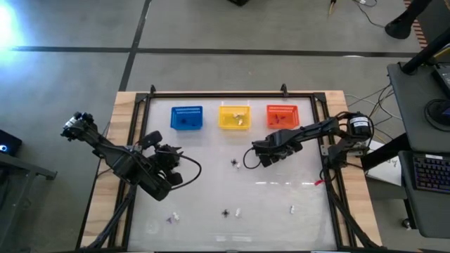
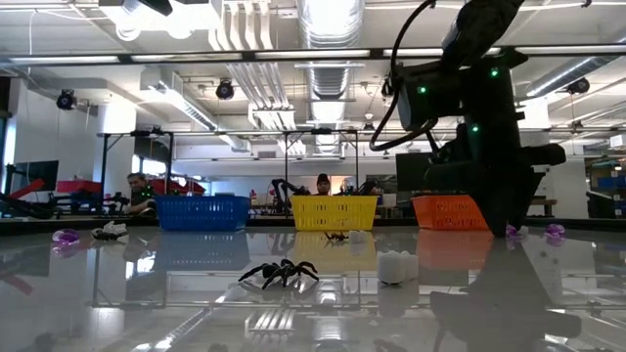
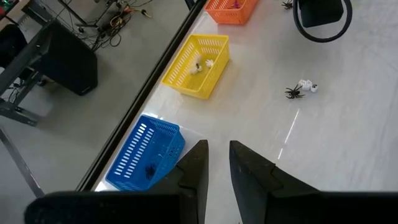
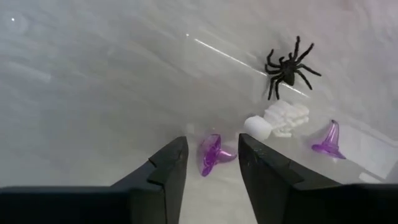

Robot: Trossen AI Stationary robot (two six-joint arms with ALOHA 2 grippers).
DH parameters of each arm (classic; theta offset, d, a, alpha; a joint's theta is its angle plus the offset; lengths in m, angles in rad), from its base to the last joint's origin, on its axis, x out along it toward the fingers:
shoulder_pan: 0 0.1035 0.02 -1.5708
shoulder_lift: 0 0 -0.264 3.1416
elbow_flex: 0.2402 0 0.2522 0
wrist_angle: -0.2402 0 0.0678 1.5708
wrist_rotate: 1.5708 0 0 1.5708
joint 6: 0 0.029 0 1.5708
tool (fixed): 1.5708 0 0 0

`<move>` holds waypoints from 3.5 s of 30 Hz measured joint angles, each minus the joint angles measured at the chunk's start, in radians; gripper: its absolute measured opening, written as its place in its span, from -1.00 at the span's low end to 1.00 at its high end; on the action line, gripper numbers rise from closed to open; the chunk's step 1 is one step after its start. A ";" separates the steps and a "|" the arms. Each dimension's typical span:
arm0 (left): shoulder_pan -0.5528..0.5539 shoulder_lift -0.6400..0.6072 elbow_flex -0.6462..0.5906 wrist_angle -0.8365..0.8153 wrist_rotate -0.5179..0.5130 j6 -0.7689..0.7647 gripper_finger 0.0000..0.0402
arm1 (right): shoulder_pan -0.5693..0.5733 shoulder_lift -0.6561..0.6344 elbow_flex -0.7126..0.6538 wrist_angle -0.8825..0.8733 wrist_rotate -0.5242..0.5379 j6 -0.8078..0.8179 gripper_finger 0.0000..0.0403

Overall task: Sort Halloween decoration
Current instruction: Put the purple witch hat toy into the orange basket

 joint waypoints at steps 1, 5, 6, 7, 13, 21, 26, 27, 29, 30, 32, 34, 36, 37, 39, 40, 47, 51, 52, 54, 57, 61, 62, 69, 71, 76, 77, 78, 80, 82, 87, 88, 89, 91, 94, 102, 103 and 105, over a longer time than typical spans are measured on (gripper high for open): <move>0.000 0.000 0.000 0.000 0.000 0.000 -0.76 | 0.000 0.000 0.000 0.001 -0.004 0.000 -0.37; 0.000 0.000 0.000 0.000 0.000 0.000 -0.76 | -0.004 0.001 -0.002 0.005 -0.035 0.001 -0.53; 0.000 0.000 0.000 0.000 0.000 0.000 -0.76 | -0.004 0.001 -0.002 0.006 -0.040 0.002 -0.57; 0.000 0.000 0.000 0.000 0.000 0.001 -0.76 | -0.004 0.002 -0.002 0.007 -0.045 0.005 -0.62; 0.000 0.000 0.000 0.000 0.001 0.001 -0.76 | -0.004 0.002 -0.002 0.005 -0.058 0.009 -0.87; 0.000 0.000 0.000 0.000 0.004 0.001 -0.76 | -0.002 -0.016 0.018 -0.034 -0.060 0.009 -0.95; 0.000 -0.004 0.000 0.000 0.012 -0.006 -0.76 | 0.013 -0.087 0.063 -0.042 -0.063 0.009 -0.96; 0.000 -0.008 0.000 0.000 0.013 -0.006 -0.76 | 0.014 -0.108 0.072 -0.043 -0.056 0.010 -0.96; 0.000 -0.017 0.000 0.000 0.013 -0.006 -0.76 | 0.013 -0.141 0.080 -0.045 -0.027 0.011 -0.96; 0.000 -0.021 0.000 0.000 0.013 -0.006 -0.76 | 0.013 -0.155 0.082 -0.048 -0.011 0.011 -0.96; 0.000 -0.034 0.000 0.000 0.013 -0.006 -0.76 | 0.003 -0.194 0.092 -0.045 0.023 0.011 -0.96; 0.000 -0.050 0.000 0.000 0.012 -0.005 -0.76 | -0.013 -0.236 0.094 -0.043 0.050 0.009 -0.96; 0.000 -0.064 0.000 -0.001 -0.001 0.000 -0.76 | -0.037 -0.267 0.092 -0.042 0.075 0.000 -0.96; 0.000 -0.070 0.000 -0.001 -0.016 0.001 -0.76 | -0.050 -0.277 0.092 -0.044 0.087 -0.008 -0.96; 0.000 -0.082 0.000 -0.003 -0.045 0.001 -0.76 | -0.079 -0.302 0.091 -0.043 0.100 -0.028 -0.96; 0.000 -0.089 0.000 -0.004 -0.055 0.001 -0.76 | -0.095 -0.313 0.092 -0.042 0.107 -0.042 -0.96; 0.015 -0.130 0.000 -0.011 -0.069 0.001 -0.76 | -0.241 -0.328 0.092 -0.038 0.124 -0.170 -0.96; 0.018 -0.138 0.000 -0.044 -0.070 0.002 -0.76 | -0.326 -0.328 0.092 -0.026 0.123 -0.254 -0.96; 0.018 -0.138 0.000 -0.055 -0.070 0.009 -0.76 | -0.348 -0.328 0.092 -0.022 0.123 -0.275 -0.96; 0.018 -0.139 0.000 -0.059 -0.070 0.030 -0.76 | -0.395 -0.328 0.092 -0.009 0.118 -0.325 -0.96; 0.018 -0.136 0.000 -0.059 -0.070 0.045 -0.76 | -0.463 -0.322 0.092 0.014 0.096 -0.397 -0.96; 0.018 -0.130 0.000 -0.059 -0.069 0.042 -0.76 | -0.537 -0.305 0.092 0.046 0.057 -0.479 -0.96; 0.018 -0.130 0.000 -0.059 -0.069 0.036 -0.76 | -0.552 -0.299 0.093 0.053 0.046 -0.499 -0.96; 0.048 -0.130 0.000 -0.060 -0.069 -0.015 -0.76 | -0.581 -0.261 0.093 0.068 0.043 -0.592 -0.90; 0.056 -0.130 0.000 -0.060 -0.069 -0.035 -0.76 | -0.581 -0.255 0.093 0.068 0.042 -0.611 -0.84; 0.066 -0.130 0.000 -0.060 -0.068 -0.074 -0.76 | -0.581 -0.256 0.093 0.070 0.073 -0.672 -0.64; 0.066 -0.130 0.000 -0.060 -0.068 -0.080 -0.76 | -0.582 -0.256 0.093 0.070 0.083 -0.678 -0.60; 0.067 -0.130 0.000 -0.060 -0.068 -0.084 -0.76 | -0.583 -0.256 0.095 0.067 0.087 -0.688 -0.57; 0.066 -0.129 0.000 -0.059 -0.067 -0.095 -0.76 | -0.583 -0.256 0.109 0.061 0.088 -0.718 -0.52; 0.066 -0.129 0.000 -0.058 -0.059 -0.105 -0.76 | -0.583 -0.257 0.131 0.061 0.087 -0.725 -0.49; 0.067 -0.129 0.000 -0.047 -0.031 -0.103 -0.71 | -0.583 -0.257 0.217 0.063 0.048 -0.728 -0.47; 0.067 -0.129 0.000 -0.046 -0.035 -0.103 -0.71 | -0.583 -0.257 0.236 0.064 0.041 -0.735 -0.47; 0.067 -0.129 0.000 -0.043 -0.040 -0.103 -0.71 | -0.582 -0.257 0.257 0.065 0.040 -0.754 -0.47; 0.070 -0.128 0.000 -0.043 -0.059 -0.107 -0.72 | -0.580 -0.257 0.293 0.065 0.038 -0.790 -0.47; 0.074 -0.127 0.000 -0.049 -0.065 -0.168 -0.75 | -0.580 -0.257 0.342 0.065 0.035 -0.818 -0.47; 0.075 -0.127 -0.008 -0.052 0.049 -0.293 -0.70 | -0.580 -0.257 0.415 0.067 0.043 -0.845 -0.47; 0.075 -0.127 -0.013 -0.052 0.080 -0.297 -0.68 | -0.580 -0.257 0.417 0.068 0.043 -0.846 -0.47; 0.075 -0.127 -0.026 -0.052 0.128 -0.302 -0.64 | -0.580 -0.257 0.418 0.068 0.043 -0.846 -0.47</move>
